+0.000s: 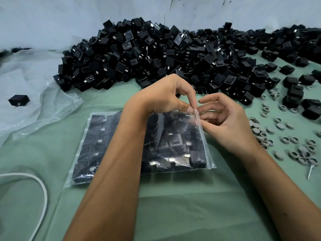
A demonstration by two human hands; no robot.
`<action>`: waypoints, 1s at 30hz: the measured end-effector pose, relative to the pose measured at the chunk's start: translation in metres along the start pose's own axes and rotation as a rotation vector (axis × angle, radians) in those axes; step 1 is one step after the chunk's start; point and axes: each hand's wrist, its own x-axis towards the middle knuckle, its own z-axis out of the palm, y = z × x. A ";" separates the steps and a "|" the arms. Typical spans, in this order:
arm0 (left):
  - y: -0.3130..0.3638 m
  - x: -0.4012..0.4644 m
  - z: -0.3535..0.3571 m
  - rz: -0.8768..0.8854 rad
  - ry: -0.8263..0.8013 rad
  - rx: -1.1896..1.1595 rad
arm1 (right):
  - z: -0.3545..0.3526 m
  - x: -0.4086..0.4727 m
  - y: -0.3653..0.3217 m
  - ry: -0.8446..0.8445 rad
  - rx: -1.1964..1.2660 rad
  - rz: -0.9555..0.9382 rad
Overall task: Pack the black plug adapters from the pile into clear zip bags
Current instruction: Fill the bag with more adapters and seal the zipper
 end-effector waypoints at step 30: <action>-0.006 0.002 0.005 -0.087 -0.098 0.008 | 0.014 0.124 0.034 -0.418 -1.367 -0.183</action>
